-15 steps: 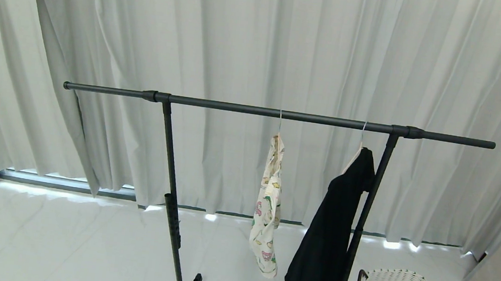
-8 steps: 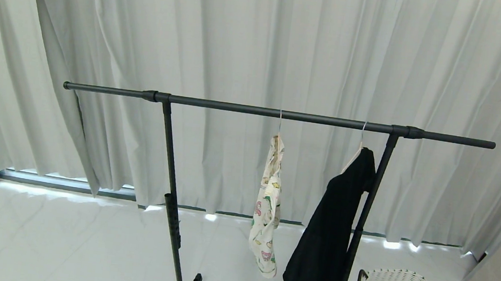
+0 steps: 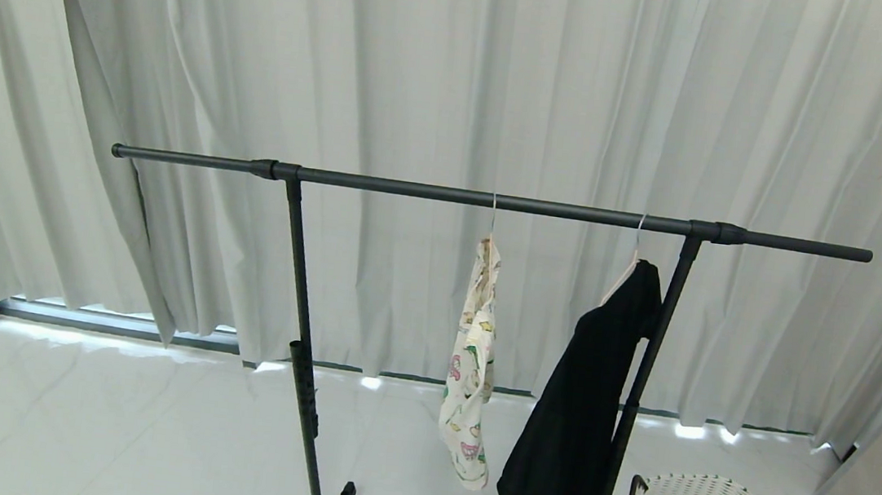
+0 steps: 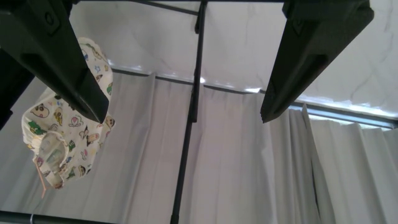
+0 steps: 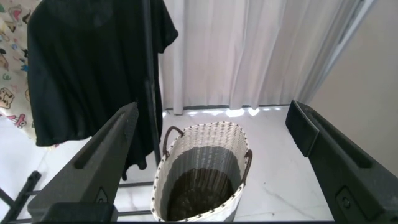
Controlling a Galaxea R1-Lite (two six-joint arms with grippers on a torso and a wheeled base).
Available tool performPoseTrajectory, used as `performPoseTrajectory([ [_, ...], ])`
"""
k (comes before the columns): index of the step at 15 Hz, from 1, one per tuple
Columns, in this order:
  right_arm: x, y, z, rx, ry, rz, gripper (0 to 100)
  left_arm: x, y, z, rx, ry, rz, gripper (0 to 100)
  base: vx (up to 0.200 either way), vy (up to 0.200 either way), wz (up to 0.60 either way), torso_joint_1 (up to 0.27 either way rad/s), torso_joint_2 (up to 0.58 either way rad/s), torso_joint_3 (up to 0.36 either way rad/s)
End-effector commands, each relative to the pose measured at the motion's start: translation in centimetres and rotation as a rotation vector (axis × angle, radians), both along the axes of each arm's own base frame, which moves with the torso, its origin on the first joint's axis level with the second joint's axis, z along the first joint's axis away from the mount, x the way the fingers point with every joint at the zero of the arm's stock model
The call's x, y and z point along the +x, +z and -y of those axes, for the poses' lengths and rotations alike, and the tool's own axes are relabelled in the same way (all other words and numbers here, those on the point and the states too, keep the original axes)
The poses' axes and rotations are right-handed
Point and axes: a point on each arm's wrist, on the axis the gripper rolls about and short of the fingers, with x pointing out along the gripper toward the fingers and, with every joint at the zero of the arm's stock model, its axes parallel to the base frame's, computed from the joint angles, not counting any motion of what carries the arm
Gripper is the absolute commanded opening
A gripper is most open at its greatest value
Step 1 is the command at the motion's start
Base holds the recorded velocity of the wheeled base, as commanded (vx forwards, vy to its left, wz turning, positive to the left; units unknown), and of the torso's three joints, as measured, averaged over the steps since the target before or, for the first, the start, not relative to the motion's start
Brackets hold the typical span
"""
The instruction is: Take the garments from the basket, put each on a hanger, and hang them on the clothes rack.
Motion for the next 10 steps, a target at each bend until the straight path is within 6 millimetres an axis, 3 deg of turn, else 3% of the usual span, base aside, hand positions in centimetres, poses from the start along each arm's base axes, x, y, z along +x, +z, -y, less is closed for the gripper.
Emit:
performPoseTrajectory([
  [1,0.0,-0.01,0.0,-0.003,0.0,-0.001,100,0.0,0.0,0.0,-0.001,0.001,0.001,100,0.0,0.0,0.0,0.0,0.0,0.0],
  [10,-0.03,0.28,0.09,0.06,-0.041,0.04,100,0.0,0.0,0.0,-0.001,0.001,0.001,100,0.0,0.0,0.0,0.0,0.0,0.0],
])
